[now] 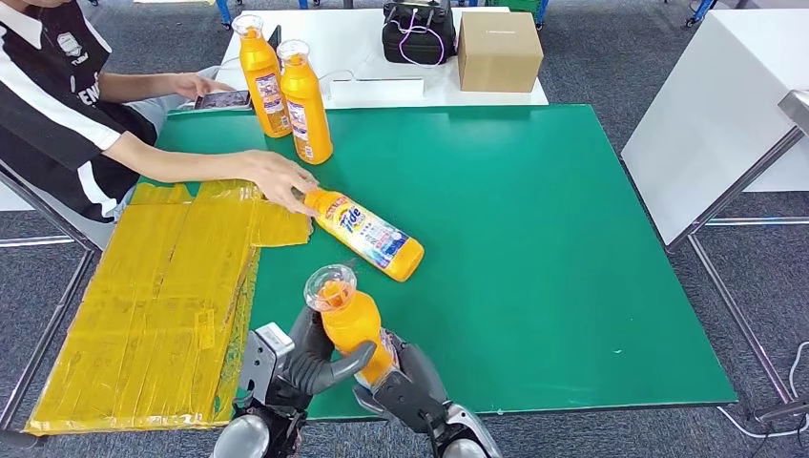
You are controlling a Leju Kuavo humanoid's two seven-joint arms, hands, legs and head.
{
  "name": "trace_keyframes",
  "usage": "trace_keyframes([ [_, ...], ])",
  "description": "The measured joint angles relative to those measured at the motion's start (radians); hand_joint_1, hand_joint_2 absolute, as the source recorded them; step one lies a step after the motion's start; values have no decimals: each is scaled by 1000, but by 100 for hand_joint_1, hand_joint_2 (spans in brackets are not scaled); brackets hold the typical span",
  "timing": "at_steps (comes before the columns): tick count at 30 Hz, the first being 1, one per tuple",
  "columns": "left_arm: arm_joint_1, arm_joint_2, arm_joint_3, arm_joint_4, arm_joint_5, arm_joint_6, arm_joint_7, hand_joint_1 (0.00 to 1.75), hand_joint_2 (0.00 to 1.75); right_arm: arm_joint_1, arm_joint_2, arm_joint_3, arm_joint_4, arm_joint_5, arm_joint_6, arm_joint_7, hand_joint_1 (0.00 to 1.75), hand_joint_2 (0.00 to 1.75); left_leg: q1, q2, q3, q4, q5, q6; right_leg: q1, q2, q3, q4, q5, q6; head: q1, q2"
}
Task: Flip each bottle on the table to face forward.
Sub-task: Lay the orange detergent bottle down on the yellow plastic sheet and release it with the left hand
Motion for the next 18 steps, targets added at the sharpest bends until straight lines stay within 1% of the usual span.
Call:
trace_keyframes([
  [16,-23,0,5,42,0,8,-7,175,175,-3,0,-1,15,-12,-29,-9,175,175,0,0,0,0,0,0,0,0,0,0,0,0,0,0],
  [17,-24,0,5,42,-1,9,-8,175,175,-2,0,-2,14,-16,-36,-14,155,175,0,0,0,0,0,0,0,0,0,0,0,0,0,0],
  [18,-26,0,6,42,-1,10,-9,175,175,-2,1,-2,13,-21,-42,-20,111,175,0,0,0,0,0,0,0,0,0,0,0,0,0,0],
])
